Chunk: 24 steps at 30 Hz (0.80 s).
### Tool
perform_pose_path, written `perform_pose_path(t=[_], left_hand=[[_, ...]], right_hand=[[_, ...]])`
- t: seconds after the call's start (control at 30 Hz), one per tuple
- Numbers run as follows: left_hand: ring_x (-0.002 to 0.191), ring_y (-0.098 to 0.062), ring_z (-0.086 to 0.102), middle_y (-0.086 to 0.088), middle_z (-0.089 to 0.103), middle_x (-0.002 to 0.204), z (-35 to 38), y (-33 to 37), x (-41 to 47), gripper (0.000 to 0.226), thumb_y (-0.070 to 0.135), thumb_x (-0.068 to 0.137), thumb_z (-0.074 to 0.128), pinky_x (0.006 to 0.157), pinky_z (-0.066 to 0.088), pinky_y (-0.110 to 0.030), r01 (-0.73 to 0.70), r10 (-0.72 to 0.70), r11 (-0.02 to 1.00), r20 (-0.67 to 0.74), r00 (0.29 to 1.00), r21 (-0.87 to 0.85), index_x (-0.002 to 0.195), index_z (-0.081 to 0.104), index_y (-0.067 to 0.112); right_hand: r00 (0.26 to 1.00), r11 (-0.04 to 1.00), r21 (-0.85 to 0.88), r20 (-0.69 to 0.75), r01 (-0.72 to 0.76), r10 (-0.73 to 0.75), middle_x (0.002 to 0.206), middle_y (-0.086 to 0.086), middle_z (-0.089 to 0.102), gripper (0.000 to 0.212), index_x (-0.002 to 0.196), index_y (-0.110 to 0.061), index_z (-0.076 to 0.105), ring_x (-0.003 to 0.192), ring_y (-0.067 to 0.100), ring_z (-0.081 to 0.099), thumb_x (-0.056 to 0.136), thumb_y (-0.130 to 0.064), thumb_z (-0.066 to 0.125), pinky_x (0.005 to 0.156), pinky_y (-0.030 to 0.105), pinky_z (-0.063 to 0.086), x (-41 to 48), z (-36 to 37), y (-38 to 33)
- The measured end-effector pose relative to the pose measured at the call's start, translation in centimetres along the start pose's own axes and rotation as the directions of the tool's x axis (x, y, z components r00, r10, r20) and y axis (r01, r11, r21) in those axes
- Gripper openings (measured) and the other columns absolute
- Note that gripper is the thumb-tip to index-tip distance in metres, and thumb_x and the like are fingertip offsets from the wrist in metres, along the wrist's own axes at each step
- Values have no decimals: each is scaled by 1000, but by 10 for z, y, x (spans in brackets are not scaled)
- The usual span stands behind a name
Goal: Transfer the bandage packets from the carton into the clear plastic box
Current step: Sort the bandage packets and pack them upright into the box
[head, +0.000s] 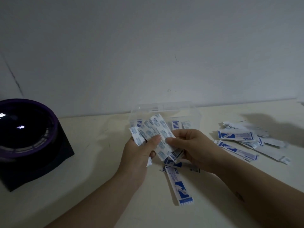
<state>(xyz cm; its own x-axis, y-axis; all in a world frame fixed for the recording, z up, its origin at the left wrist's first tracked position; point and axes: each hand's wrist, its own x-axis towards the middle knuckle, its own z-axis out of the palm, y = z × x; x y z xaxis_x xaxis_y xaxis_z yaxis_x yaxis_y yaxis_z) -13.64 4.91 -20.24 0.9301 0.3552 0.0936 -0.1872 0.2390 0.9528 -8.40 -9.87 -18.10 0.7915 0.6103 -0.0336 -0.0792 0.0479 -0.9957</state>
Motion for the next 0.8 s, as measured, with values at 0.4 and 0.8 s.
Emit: perform_pose_path(t=[0.4,0.8], left_hand=[[49,-9,49,2,60,60,-6,3,6,7,11,80,70,48,45,-21,48,-47,999,-70,996,16,82,65,17],[82,-26,71,-15,73,99,3,5,-4,25,16,88,53,68,60,-39,165,-130,970,195,972,-177,109,65,9]], right_hand=[[998,986,166,-67,-6,17,91,13,73,18,102,-2,64,79,22,68,86,-4,57,71,28,58,-1,-7,-11],[995,996,10,56,-84,84,81,9,71,10,93,-6,66,70,19,67,83,-6,65,60,24,55,-7,7,-6]])
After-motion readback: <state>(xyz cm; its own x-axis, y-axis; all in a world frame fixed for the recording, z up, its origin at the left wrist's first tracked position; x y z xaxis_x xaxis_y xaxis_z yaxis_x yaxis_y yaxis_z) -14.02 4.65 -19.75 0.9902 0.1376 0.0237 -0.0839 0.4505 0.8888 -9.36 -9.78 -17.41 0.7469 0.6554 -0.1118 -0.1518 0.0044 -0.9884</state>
